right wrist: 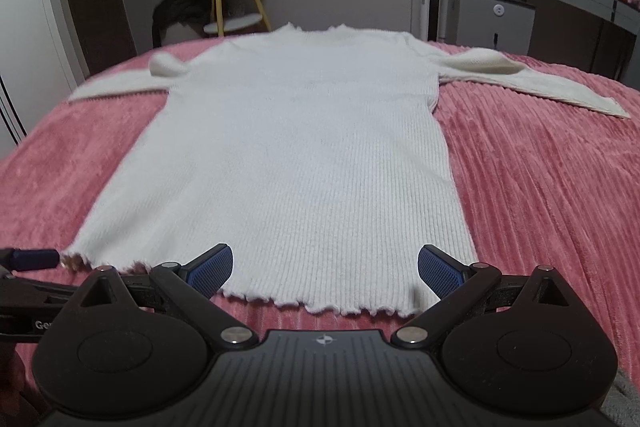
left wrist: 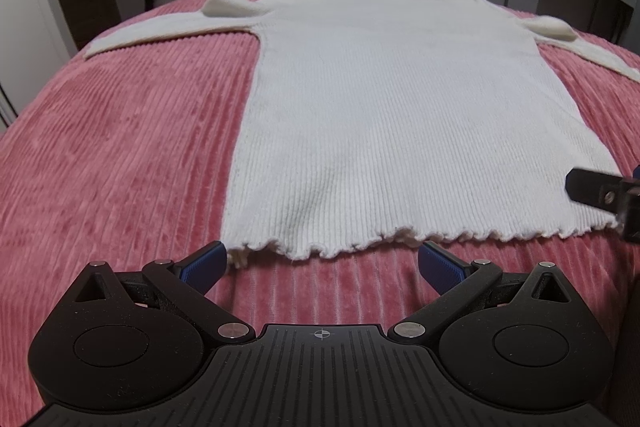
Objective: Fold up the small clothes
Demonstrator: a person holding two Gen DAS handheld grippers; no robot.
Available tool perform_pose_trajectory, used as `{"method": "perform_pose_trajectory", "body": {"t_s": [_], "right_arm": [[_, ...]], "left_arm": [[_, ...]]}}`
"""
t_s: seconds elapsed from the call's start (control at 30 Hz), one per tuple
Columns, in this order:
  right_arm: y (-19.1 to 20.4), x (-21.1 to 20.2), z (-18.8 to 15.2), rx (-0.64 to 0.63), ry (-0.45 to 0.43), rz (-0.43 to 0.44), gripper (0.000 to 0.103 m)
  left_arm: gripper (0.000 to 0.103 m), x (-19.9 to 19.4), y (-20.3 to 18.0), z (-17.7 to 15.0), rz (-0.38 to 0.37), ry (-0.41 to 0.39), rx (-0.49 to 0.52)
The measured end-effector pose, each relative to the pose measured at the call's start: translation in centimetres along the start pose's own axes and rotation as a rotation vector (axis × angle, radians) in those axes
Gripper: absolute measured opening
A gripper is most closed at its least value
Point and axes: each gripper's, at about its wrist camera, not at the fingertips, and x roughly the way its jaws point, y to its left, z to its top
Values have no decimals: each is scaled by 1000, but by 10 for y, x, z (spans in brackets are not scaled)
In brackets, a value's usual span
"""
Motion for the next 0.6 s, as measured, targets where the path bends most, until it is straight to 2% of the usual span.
{"method": "perform_pose_trajectory", "body": {"t_s": [0.17,0.23,0.3,0.37,0.5,0.57,0.6], "right_arm": [[-27,-8,17,88,-38,157,99],[-54,-8,29,190,-30,241,99],[-92,-6,40,331,-59,314,99],[-139,0,52,475,-94,299,99],[-247,19,71,693,-204,163,99],[-298,34,78,778,-244,87,97],[-323,42,80,827,-260,63,90]], "left_arm": [[103,-9,0,3,34,-52,-2],[103,-11,-2,3,55,-64,9],[103,-10,-4,5,78,-58,24],[103,-6,-6,8,99,-45,47],[103,4,-11,20,102,-14,74],[103,10,-14,29,99,-28,74],[103,14,-16,36,102,-33,66]]}}
